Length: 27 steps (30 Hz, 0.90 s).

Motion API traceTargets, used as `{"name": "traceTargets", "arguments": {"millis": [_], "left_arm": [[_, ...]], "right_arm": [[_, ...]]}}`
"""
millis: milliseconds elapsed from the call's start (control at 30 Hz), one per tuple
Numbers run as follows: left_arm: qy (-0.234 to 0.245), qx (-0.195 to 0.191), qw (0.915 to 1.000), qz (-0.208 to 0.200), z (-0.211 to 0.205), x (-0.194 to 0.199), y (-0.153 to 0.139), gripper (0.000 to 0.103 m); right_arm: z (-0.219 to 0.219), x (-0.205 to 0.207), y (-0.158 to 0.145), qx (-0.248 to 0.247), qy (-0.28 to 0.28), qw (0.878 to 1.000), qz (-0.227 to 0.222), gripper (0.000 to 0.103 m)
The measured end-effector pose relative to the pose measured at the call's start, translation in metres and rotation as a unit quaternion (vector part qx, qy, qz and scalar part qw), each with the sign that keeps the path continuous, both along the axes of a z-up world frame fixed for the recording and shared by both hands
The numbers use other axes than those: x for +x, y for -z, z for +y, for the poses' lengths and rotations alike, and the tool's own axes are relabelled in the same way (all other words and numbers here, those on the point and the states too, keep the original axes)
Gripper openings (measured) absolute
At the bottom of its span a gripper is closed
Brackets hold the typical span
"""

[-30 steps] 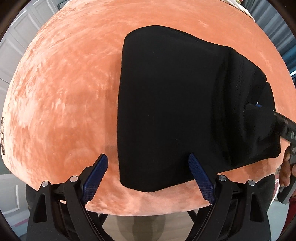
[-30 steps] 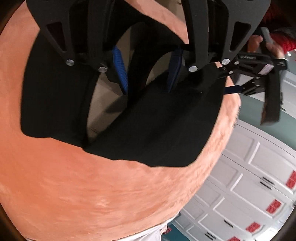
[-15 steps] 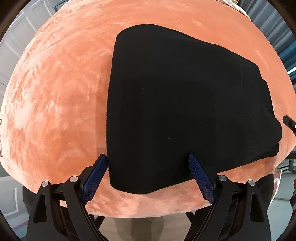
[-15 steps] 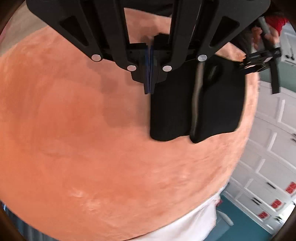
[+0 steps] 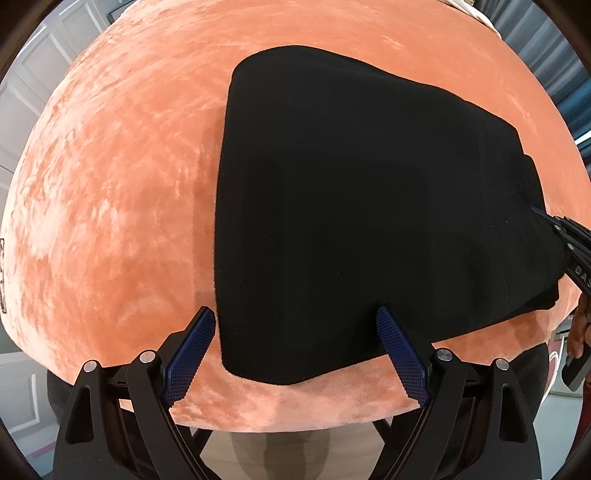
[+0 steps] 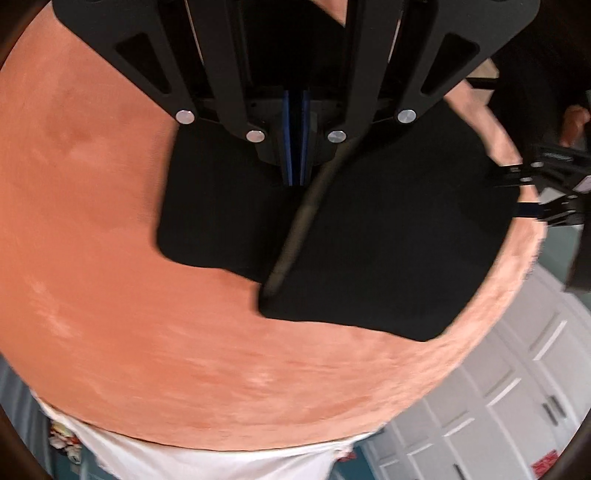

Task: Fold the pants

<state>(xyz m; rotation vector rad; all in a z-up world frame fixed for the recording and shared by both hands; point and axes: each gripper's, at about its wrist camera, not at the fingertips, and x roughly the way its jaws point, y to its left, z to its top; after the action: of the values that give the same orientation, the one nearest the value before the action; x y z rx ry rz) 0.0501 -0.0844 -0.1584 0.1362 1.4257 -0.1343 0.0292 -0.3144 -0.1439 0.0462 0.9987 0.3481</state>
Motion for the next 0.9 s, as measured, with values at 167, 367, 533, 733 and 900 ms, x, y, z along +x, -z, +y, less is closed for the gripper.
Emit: {"name": "traceTargets", "arguments": {"millis": [167, 367, 533, 733, 900], "left_arm": [[-0.005, -0.004, 1.0, 0.003, 0.003, 0.002, 0.001, 0.087], [-0.004, -0.004, 1.0, 0.004, 0.004, 0.004, 0.002, 0.087], [-0.008, -0.008, 0.9999, 0.003, 0.006, 0.004, 0.005, 0.087], [-0.006, -0.017, 0.9998, -0.012, 0.011, 0.003, -0.011, 0.087], [-0.006, -0.061, 0.997, -0.047, 0.023, 0.002, -0.041, 0.087]], "right_arm": [[-0.002, 0.005, -0.015, 0.139, -0.011, 0.99, 0.012, 0.004], [0.005, 0.021, -0.019, 0.114, 0.013, 0.993, 0.024, 0.054], [0.016, 0.034, -0.003, 0.118, 0.018, 0.991, 0.067, 0.054], [0.039, 0.031, -0.019, 0.105, 0.018, 0.991, 0.077, 0.004], [-0.015, -0.014, -0.082, 0.147, 0.072, 0.986, 0.02, 0.003]]}}
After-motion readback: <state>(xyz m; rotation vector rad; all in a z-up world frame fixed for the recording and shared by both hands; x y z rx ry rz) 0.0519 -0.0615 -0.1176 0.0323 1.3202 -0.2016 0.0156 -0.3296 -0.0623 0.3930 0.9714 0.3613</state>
